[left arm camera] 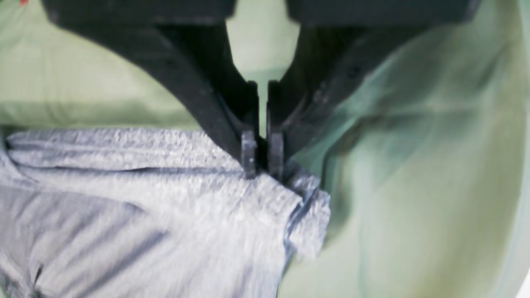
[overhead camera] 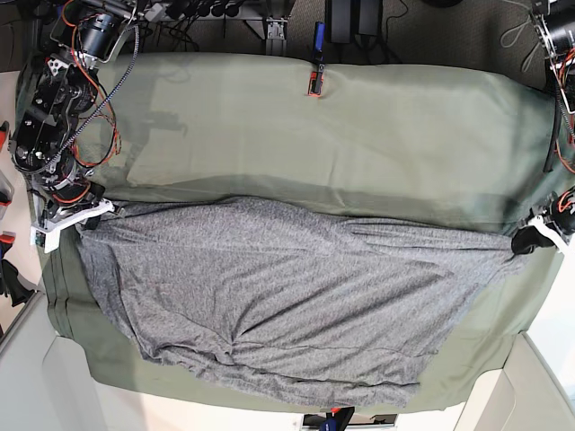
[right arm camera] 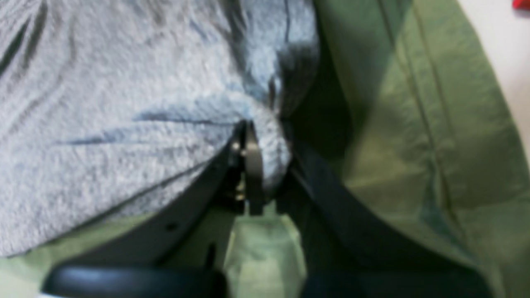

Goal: Fold the T-shirt properly
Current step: 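Pull the shirt with both grippers to spread it flat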

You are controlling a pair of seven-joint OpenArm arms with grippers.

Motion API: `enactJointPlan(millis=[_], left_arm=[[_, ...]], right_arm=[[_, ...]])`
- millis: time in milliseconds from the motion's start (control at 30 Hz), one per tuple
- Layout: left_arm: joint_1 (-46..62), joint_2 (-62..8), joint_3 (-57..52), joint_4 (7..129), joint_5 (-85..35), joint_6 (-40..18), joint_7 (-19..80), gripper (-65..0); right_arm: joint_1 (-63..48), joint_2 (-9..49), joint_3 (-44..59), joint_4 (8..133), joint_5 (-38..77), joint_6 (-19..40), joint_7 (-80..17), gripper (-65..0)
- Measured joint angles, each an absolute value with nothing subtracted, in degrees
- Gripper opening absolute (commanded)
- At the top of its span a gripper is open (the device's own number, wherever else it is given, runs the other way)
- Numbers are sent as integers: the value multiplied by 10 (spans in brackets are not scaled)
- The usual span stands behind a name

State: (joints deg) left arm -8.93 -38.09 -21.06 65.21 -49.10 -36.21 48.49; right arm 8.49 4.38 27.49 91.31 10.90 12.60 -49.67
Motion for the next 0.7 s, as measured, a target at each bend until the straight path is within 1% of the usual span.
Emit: enactJointPlan(millis=[133,400,567,700], left_arm=[[-24,-408,-227,691,-533,-392,511,-650],[124,-409,-369,822,-551,-400,511,-650],[195,-409,-385,860,-555,-406,512,-650],[206,-401,-385,863,-554,-408,512,-650]], right_arm=[[65,42,274,943,111,126,-505,-650],[-50,40,273,1036,120,132,-511,-650],[-100,42,272,1074,119,131,-508,-650],[-133,51,280,1078,123,137,-510,-650]])
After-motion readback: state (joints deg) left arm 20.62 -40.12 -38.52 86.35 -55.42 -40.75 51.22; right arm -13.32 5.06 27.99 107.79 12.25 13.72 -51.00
